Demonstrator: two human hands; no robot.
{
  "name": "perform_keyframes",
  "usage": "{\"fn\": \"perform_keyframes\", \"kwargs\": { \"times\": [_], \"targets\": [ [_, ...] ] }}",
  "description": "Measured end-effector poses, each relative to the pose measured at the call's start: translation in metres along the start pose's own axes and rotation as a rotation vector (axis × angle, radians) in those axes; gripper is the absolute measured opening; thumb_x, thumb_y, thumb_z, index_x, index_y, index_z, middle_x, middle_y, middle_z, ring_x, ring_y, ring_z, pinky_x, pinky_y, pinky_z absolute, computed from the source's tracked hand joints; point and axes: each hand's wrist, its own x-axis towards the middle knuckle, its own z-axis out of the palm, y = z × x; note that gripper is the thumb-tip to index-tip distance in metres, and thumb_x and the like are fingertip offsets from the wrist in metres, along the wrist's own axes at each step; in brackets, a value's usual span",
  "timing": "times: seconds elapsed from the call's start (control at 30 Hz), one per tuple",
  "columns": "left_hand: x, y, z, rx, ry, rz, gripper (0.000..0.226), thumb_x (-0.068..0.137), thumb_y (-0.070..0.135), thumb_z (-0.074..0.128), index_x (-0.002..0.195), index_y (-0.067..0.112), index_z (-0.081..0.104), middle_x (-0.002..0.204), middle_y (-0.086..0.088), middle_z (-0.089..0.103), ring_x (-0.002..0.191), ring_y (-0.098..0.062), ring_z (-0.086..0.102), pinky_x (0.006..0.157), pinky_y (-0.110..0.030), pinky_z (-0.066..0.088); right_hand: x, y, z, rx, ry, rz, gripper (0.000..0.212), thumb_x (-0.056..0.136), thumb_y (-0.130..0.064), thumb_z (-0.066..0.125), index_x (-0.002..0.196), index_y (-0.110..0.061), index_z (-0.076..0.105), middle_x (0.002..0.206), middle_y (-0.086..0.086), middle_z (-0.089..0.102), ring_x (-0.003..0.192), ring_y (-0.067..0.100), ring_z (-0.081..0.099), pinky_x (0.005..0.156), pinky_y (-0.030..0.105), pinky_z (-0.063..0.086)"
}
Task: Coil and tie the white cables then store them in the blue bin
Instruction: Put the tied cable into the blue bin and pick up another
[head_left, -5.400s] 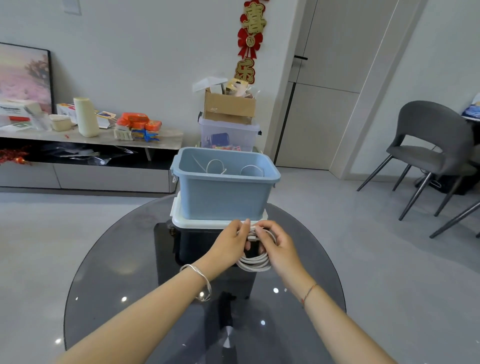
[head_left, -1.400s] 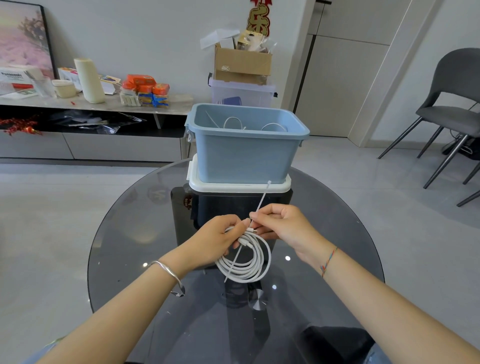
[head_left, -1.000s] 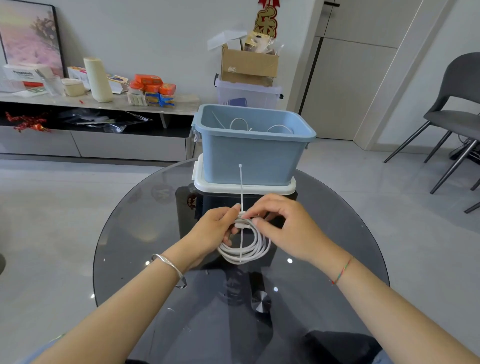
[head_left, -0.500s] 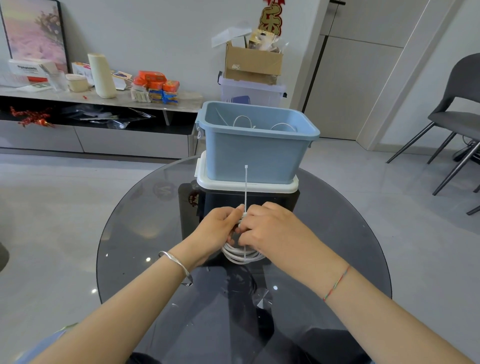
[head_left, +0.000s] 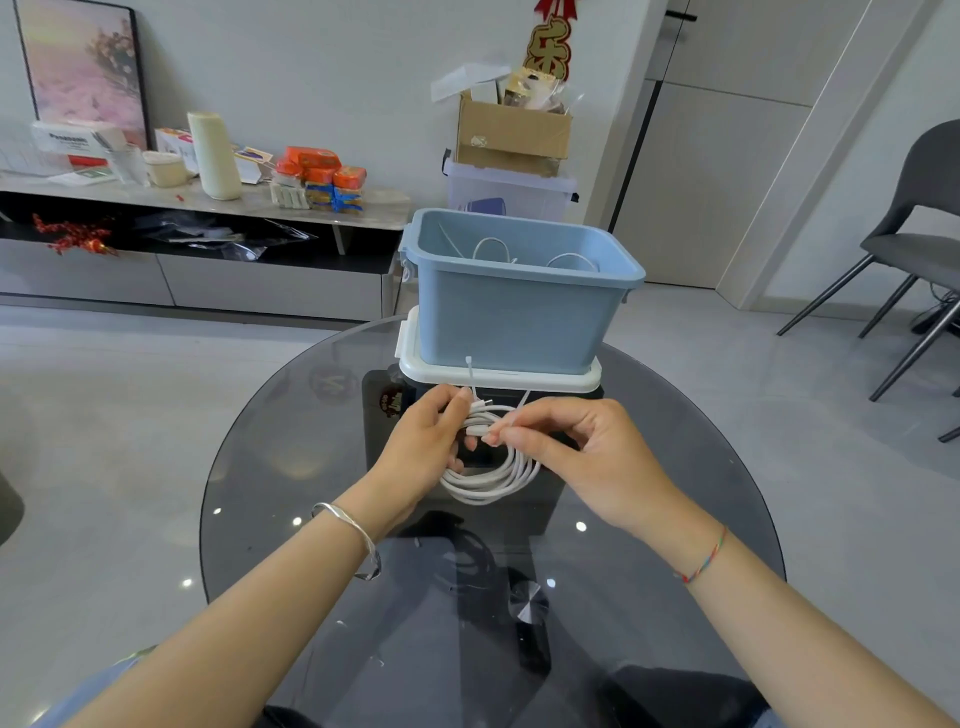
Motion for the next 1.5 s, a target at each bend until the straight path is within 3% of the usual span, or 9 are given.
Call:
{"fn": "perform_keyframes", "kwargs": {
  "times": [0.2, 0.4, 0.5, 0.6, 0.87, 1.0, 1.5],
  "targets": [
    [0.000, 0.007, 0.000, -0.004, 0.041, 0.069, 0.019, 0.100, 0.024, 0.043, 0.097, 0.009, 0.054, 0.064, 0.001, 0.052, 0.046, -0.002, 0.047, 0.050, -0.025, 0.038, 0.001, -0.010, 0.002, 0.253, 0.040, 0.047, 0.012, 0.085, -0.004, 0.059, 0.086, -0.009, 0.070, 0.077, -0.004, 0.074, 0.079, 0.005, 0.068, 0.077, 0.013, 0.049],
    [-0.007, 0.013, 0.002, 0.064, 0.009, 0.199, 0.017, 0.099, 0.027, 0.045, 0.086, 0.018, 0.051, 0.064, -0.006, 0.051, 0.058, -0.014, 0.048, 0.049, -0.027, 0.032, 0.003, -0.013, -0.001, 0.345, 0.136, 0.182, 0.020, 0.078, -0.024, 0.059, 0.089, -0.012, 0.072, 0.069, -0.002, 0.069, 0.063, 0.006, 0.056, 0.057, 0.015, 0.045],
    [-0.017, 0.019, 0.004, 0.127, 0.009, 0.296, 0.020, 0.098, 0.035, 0.045, 0.085, 0.020, 0.050, 0.063, -0.003, 0.054, 0.058, -0.014, 0.050, 0.055, -0.031, 0.038, 0.003, -0.017, 0.001, 0.358, 0.141, 0.246, 0.022, 0.082, -0.024, 0.059, 0.085, -0.006, 0.070, 0.062, -0.003, 0.065, 0.057, 0.007, 0.052, 0.050, 0.016, 0.039],
    [-0.028, 0.027, 0.006, 0.159, 0.055, 0.366, 0.022, 0.096, 0.041, 0.044, 0.084, 0.024, 0.051, 0.068, -0.006, 0.060, 0.065, -0.027, 0.055, 0.064, -0.049, 0.046, 0.000, -0.026, 0.001, 0.375, 0.171, 0.274, 0.025, 0.087, -0.019, 0.057, 0.078, 0.003, 0.064, 0.058, -0.003, 0.062, 0.051, 0.006, 0.050, 0.050, 0.017, 0.037],
    [-0.039, 0.038, 0.010, 0.229, 0.142, 0.528, 0.028, 0.095, 0.047, 0.041, 0.086, 0.022, 0.050, 0.067, -0.009, 0.058, 0.063, -0.033, 0.053, 0.061, -0.052, 0.047, -0.007, -0.052, 0.011, 0.457, 0.250, 0.206, 0.029, 0.071, -0.026, 0.061, 0.067, 0.002, 0.058, 0.051, -0.003, 0.055, 0.052, 0.000, 0.052, 0.058, 0.008, 0.042],
    [-0.041, 0.039, 0.012, 0.277, 0.175, 0.565, 0.023, 0.098, 0.041, 0.042, 0.086, 0.023, 0.050, 0.065, -0.006, 0.058, 0.061, -0.029, 0.053, 0.058, -0.048, 0.047, -0.007, -0.049, 0.013, 0.471, 0.293, 0.208, 0.023, 0.086, -0.010, 0.058, 0.067, 0.002, 0.059, 0.050, -0.005, 0.055, 0.051, 0.002, 0.051, 0.058, 0.008, 0.042],
    [-0.041, 0.038, 0.015, 0.319, 0.209, 0.601, 0.024, 0.095, 0.043, 0.041, 0.084, 0.023, 0.050, 0.061, 0.001, 0.055, 0.056, -0.023, 0.050, 0.054, -0.040, 0.044, -0.007, -0.046, 0.015, 0.454, 0.312, 0.223, 0.025, 0.087, -0.009, 0.057, 0.063, -0.004, 0.062, 0.049, -0.003, 0.054, 0.051, 0.003, 0.052, 0.059, 0.007, 0.042]
  ]
}}
